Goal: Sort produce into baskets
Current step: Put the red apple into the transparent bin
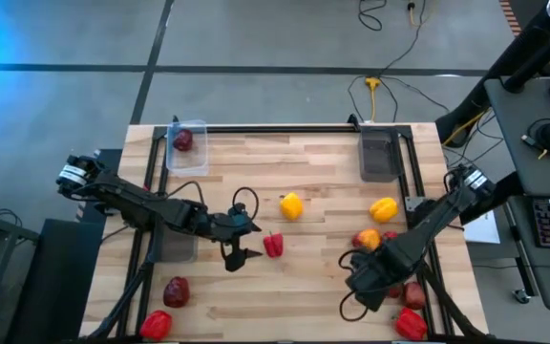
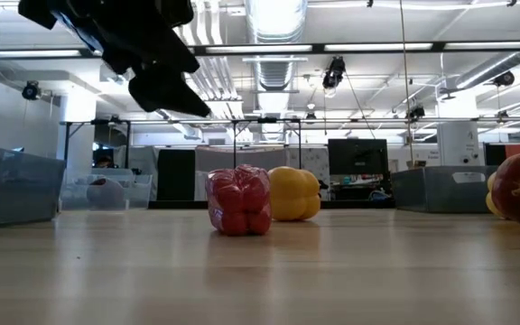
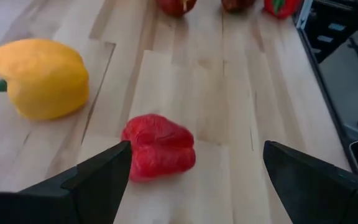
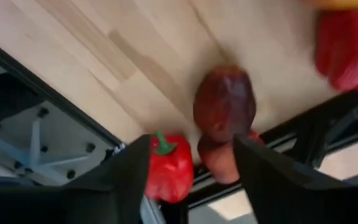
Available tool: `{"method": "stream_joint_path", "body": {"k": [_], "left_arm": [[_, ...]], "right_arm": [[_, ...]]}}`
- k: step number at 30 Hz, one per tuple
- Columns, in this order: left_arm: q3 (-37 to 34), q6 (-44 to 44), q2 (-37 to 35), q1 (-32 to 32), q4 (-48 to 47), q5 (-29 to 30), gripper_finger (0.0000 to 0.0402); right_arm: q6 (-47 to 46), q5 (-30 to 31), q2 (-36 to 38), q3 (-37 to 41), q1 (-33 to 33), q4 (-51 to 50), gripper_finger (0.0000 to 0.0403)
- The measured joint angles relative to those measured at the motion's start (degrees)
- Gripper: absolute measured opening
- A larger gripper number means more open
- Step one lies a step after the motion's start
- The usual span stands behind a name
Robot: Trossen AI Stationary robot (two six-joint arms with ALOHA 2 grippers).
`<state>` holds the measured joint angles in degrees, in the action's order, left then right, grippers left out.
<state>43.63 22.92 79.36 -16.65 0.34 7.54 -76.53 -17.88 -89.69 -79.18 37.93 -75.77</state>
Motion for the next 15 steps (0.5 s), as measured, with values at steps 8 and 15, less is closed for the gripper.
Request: {"method": "stream_joint_path", "body": {"k": [8, 15], "left_arm": [[-0.6, -4.6, -1.3, 1.2, 0.0, -1.4, 0.0346], [-0.6, -9.8, -2.8, 2.2, -1.0, -4.0, 0.0346]], "right_arm": [[0.0, -1.0, -2.8, 4.6, 0.8, -0.7, 0.0359], [-0.9, -5.7, -2.9, 11.7, 1.5, 1.4, 0.0381]]}}
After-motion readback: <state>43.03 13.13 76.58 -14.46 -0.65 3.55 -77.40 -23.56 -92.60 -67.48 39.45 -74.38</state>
